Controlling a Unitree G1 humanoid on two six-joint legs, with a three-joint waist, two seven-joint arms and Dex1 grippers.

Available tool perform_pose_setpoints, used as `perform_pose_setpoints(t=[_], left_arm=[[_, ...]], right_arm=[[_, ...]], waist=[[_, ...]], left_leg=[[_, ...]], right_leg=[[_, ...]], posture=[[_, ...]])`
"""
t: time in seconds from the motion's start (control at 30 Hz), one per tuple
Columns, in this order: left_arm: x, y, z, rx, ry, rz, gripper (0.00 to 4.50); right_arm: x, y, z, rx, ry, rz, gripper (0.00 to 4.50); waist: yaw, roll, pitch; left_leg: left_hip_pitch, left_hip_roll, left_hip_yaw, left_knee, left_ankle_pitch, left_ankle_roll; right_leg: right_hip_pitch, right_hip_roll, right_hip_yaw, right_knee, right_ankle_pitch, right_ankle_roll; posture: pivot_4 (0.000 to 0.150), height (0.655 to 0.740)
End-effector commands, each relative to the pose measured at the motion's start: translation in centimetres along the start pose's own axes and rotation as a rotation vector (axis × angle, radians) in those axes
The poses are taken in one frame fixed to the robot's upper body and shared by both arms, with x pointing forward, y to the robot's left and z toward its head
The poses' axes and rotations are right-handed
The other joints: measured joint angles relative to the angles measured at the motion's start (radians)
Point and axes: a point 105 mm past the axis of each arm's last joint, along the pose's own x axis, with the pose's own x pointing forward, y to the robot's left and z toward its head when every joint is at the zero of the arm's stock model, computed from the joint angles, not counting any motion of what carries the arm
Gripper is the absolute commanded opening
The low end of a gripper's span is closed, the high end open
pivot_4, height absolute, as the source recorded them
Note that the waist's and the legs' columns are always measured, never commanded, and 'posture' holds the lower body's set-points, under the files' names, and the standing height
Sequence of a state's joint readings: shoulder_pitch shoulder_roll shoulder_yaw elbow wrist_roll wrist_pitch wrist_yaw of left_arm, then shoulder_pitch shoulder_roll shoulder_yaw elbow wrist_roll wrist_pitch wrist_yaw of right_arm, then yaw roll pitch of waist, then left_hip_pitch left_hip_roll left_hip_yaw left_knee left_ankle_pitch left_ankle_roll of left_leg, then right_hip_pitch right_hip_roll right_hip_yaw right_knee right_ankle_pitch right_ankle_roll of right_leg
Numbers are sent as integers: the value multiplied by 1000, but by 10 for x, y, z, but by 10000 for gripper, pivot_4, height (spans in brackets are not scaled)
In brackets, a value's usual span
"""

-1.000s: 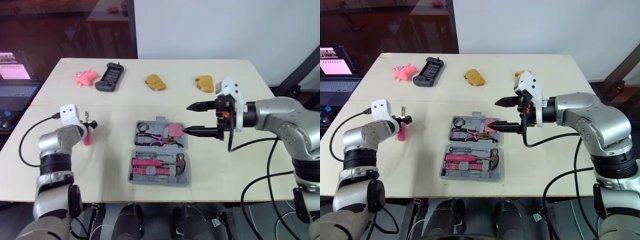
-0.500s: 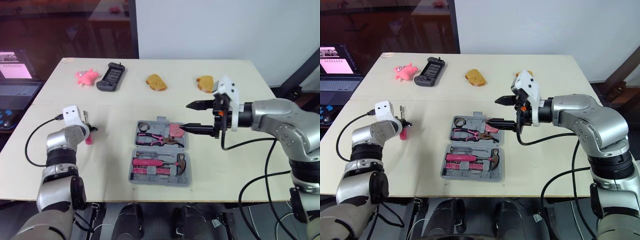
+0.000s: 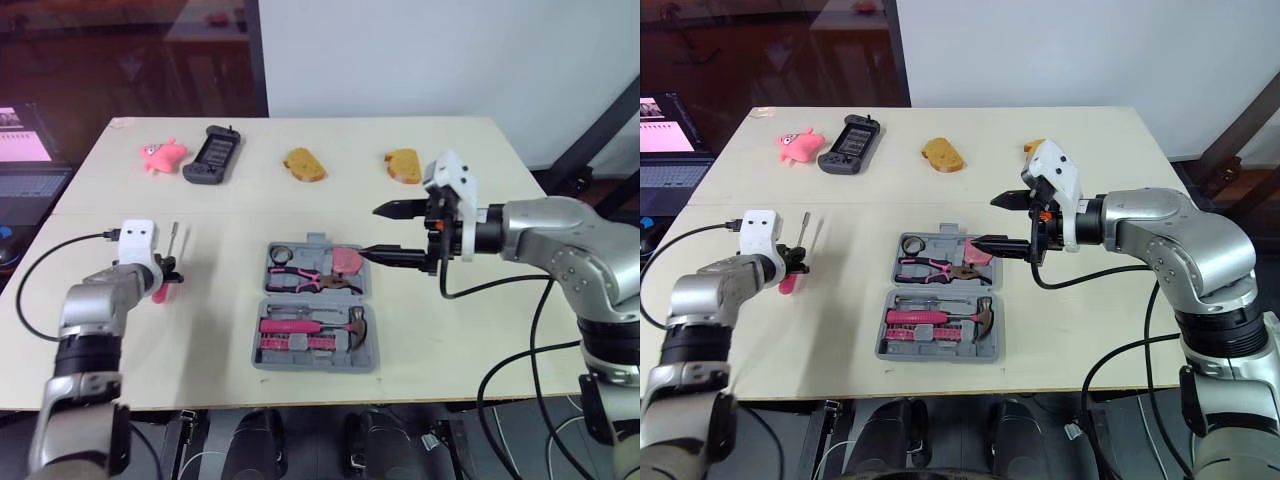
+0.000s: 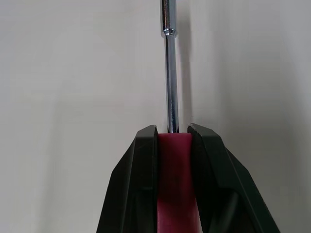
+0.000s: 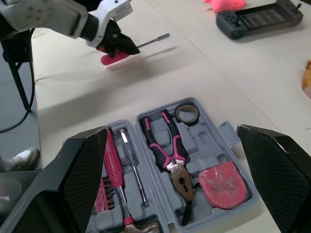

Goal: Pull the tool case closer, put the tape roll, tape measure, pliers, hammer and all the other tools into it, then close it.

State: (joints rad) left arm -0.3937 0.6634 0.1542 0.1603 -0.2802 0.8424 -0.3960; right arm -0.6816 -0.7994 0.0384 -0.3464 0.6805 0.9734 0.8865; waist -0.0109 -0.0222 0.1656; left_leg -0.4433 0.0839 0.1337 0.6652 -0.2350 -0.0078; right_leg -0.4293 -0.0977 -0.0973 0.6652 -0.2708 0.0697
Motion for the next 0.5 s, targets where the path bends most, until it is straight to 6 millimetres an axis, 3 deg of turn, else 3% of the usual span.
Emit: perform_pose_setpoints(t=[0.03, 0.2, 0.27, 0.5], left_arm=[[-24, -23, 24, 75, -69, -205, 4392], [-47, -27, 25, 167, -20, -322, 4392], [-60, -38, 16, 304, 29, -428, 4391], [-83, -61, 40, 462, 7, -635, 4391]], right_arm=[[0, 3, 8, -37, -26, 13, 45000], [0, 15, 0, -30, 5, 67, 45000], [-3, 25, -8, -20, 33, 109, 45000], [-11, 37, -21, -18, 89, 134, 45000]], waist=[[4, 0, 0], [0, 0, 0], [-1, 0, 1], [5, 2, 2]], left_leg=[[0, 0, 0, 0, 0, 0], [0, 0, -2, 0, 0, 0], [0, 0, -2, -1, -1, 1], [0, 0, -1, 0, 0, 0]], right_leg=[[0, 0, 0, 0, 0, 0], [0, -1, 0, 0, 0, 0], [-1, -1, 0, -1, 0, 0], [-1, -1, 1, -1, 0, -1]], posture=[[1500, 7188], [1500, 7188], [1500, 7188], [1500, 7188]])
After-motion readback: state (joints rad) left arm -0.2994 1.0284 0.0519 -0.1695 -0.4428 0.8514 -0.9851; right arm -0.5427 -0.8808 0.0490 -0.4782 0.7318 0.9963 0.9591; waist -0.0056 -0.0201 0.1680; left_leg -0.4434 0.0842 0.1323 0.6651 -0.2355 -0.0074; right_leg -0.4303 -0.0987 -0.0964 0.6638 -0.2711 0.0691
